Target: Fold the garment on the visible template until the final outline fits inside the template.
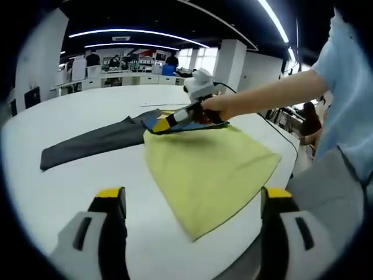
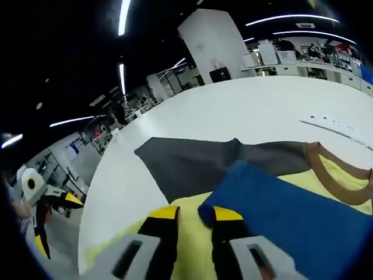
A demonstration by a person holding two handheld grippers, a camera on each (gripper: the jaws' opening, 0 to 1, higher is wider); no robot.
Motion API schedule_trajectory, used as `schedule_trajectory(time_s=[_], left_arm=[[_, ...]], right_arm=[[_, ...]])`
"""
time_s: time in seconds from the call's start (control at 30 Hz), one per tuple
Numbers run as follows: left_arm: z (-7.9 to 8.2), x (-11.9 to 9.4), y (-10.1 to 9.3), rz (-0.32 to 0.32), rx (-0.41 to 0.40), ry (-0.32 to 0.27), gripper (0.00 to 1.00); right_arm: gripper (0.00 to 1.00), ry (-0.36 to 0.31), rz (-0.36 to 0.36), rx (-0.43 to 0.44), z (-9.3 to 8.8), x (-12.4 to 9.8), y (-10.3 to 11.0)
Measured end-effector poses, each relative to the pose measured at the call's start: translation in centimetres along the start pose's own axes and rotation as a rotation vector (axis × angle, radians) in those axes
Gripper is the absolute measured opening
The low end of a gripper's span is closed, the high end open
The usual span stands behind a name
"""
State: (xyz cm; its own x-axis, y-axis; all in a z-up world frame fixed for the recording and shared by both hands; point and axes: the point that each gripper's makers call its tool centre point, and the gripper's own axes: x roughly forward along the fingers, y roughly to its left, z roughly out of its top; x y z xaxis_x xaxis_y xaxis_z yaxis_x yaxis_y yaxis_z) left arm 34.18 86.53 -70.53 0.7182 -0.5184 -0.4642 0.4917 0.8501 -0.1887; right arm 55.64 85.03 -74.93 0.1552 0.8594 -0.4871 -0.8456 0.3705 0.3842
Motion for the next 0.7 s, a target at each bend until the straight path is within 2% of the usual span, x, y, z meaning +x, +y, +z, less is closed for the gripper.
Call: schedule_trajectory(time_s=[0.07,0.17,0.3,0.47,0.6,0.7], left_arm=[[0.0,0.0,0.0,-0.002,0.0,0.002,0.94],[0.0,0.0,0.0,-0.003,0.001,0.002,0.94],[0.0,0.0,0.0,-0.005,0.0,0.004,0.94],[-0.1,0.1,-0.1,-0.008,0.002,0.006,0.94],[0.1,0.0,0.0,-0.004,0.0,0.0,0.94],[0.0,0.0,-0.1,-0.007,-0.002,0.005,0.94]], right_arm=[[0.35,0.006,-0.004,-0.028,-0.1,-0.1,-0.1],[0.43,-0.004,0.008,-0.053,0.1,-0.2,0.2],[0.62,-0.013,-0.002,-0.097,0.3,-0.3,0.2],[0.76,-0.025,-0.007,-0.12,0.3,-0.7,0.1],[0.93,-0.035,-0.024,-0.148,0.3,-1.1,-0.2],[0.98,-0.031,-0.042,-0.151,0.0,-1.5,-0.6]])
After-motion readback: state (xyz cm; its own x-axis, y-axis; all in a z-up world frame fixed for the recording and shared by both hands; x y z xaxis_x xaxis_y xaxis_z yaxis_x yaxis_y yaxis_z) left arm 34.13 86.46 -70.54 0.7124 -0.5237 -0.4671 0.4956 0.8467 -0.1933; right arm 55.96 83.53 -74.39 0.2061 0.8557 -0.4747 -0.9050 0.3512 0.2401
